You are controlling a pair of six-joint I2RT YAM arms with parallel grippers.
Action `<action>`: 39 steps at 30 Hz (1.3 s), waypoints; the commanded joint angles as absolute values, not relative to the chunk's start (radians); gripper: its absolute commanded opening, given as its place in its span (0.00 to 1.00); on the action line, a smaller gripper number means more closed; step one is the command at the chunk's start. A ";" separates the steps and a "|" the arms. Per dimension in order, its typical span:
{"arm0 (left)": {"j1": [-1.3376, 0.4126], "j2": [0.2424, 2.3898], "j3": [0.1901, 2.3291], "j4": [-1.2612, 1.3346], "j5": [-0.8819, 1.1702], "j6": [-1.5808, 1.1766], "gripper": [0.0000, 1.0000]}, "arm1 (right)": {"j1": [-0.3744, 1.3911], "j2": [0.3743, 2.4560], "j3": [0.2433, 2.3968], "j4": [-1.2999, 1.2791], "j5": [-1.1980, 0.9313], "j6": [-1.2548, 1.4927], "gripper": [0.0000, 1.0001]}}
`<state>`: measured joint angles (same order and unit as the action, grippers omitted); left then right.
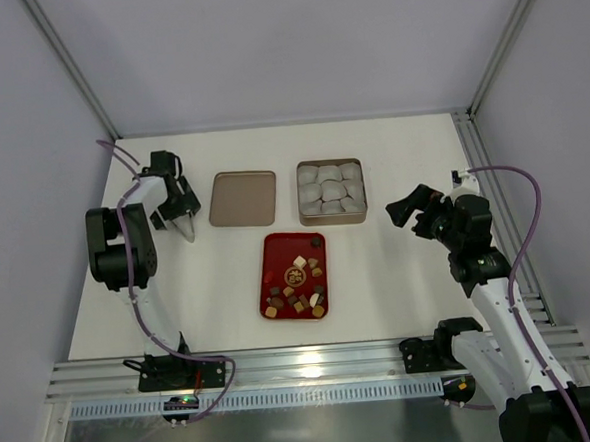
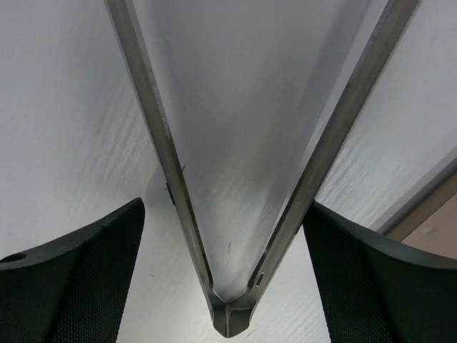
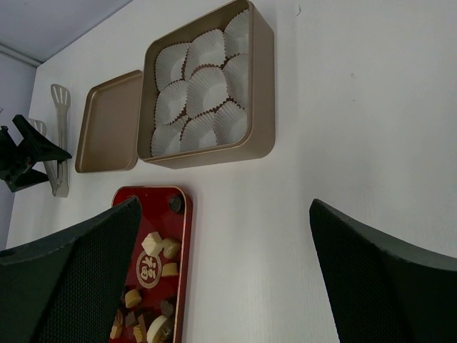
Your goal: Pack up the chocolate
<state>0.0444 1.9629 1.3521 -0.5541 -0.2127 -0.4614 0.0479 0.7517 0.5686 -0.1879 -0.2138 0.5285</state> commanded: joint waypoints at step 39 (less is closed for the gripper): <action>-0.057 1.522 1.393 -0.778 -0.235 -0.469 0.42 | 0.044 0.770 0.621 -0.153 -0.270 0.508 1.00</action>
<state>-0.0475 1.5909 1.4021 -0.7242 -0.2111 -0.4709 0.0479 0.7792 0.5713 -0.1810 -0.2581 0.5243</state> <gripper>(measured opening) 0.430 0.996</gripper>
